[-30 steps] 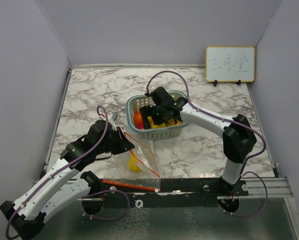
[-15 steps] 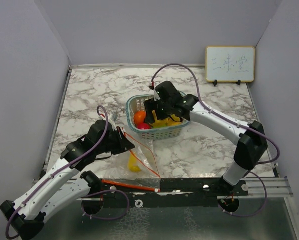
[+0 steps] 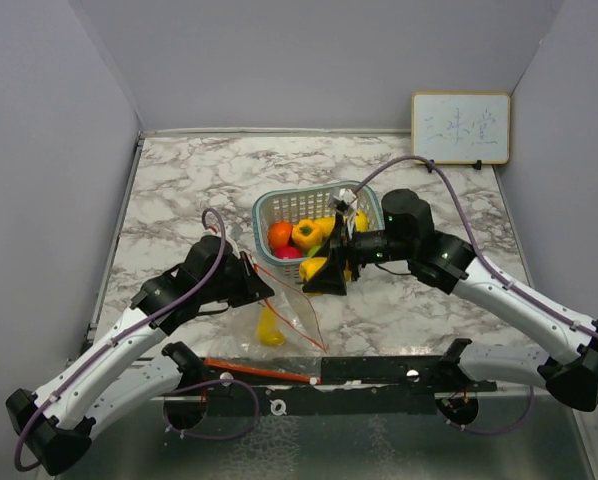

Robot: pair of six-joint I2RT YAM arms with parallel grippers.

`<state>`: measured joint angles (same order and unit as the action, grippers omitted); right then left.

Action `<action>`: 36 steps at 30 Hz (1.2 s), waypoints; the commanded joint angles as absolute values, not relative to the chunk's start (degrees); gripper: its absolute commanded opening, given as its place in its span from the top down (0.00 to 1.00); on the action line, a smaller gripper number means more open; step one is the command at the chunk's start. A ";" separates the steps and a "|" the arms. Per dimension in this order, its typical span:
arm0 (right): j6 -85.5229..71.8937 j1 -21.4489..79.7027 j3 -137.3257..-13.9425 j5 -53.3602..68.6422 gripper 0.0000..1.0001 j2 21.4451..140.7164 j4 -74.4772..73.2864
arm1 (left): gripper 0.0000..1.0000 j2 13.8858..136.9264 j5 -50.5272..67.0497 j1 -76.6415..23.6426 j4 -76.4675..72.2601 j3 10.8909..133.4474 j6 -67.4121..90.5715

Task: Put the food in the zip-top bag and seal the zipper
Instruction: Pick up the fake vegetable from the bin, then place the fake vegetable in the zipper food storage bag.

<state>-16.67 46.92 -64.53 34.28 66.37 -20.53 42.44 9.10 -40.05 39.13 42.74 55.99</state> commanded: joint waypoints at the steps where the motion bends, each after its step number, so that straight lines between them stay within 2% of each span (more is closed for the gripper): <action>1: -21.73 50.74 -55.36 52.98 0.53 62.63 -5.00 | 1.00 42.88 11.89 -39.81 36.91 45.62 57.24; 6: -24.57 54.40 -52.91 53.39 0.52 63.23 1.56 | 1.00 42.73 11.55 -39.80 38.10 47.57 57.29; 13: -26.16 55.60 -52.38 45.99 0.53 70.01 4.63 | 1.00 41.82 12.33 -39.78 38.35 47.64 57.52; 20: -24.71 55.59 -53.92 34.95 0.54 76.21 -1.67 | 1.00 40.31 13.55 -39.81 38.06 47.72 57.73; 27: -25.52 55.63 -53.09 13.07 0.56 72.91 -8.60 | 1.00 37.60 17.79 -39.81 38.67 46.94 57.96; 32: -25.53 56.15 -53.97 8.91 0.56 73.59 -10.60 | 1.00 35.06 20.26 -39.79 33.05 44.88 60.53; 36: -25.99 59.66 -55.45 4.38 0.50 75.11 -11.78 | 1.00 36.57 20.98 -39.80 31.11 45.91 60.25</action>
<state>-25.52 56.27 -52.84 12.38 74.02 -9.54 35.57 17.67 -39.81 36.07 45.50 59.07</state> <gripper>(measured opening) 0.759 0.013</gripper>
